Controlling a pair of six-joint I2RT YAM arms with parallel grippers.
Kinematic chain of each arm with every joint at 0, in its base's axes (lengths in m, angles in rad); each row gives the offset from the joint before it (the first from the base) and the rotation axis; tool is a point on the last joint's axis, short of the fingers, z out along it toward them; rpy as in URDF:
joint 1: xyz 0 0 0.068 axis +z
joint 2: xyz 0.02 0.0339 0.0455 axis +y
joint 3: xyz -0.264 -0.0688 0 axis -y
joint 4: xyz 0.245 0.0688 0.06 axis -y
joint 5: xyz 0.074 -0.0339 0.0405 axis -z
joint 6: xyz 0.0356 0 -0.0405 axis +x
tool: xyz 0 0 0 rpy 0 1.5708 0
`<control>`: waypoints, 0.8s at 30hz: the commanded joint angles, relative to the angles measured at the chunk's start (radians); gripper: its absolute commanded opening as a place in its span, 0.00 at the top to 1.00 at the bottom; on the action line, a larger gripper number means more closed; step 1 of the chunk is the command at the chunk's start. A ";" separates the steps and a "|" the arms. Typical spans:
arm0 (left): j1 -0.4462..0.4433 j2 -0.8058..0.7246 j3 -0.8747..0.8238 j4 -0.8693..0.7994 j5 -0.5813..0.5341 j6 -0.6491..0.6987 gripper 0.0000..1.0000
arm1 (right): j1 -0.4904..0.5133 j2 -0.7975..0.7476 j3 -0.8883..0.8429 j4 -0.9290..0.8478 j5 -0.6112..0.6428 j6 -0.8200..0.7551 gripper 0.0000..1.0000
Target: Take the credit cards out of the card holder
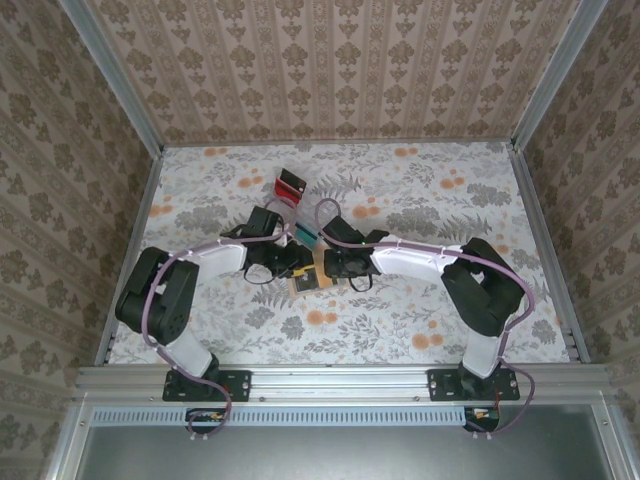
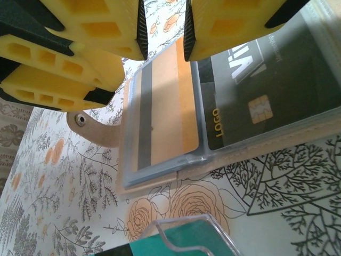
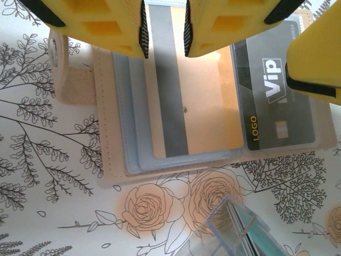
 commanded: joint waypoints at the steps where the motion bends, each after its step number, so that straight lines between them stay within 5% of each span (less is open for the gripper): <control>1: -0.013 0.026 0.021 0.013 0.035 -0.007 0.74 | -0.009 0.021 0.020 -0.039 -0.020 0.022 0.73; 24: -0.010 0.110 0.052 -0.038 0.047 0.020 0.74 | -0.026 0.085 0.019 -0.020 -0.123 0.018 0.78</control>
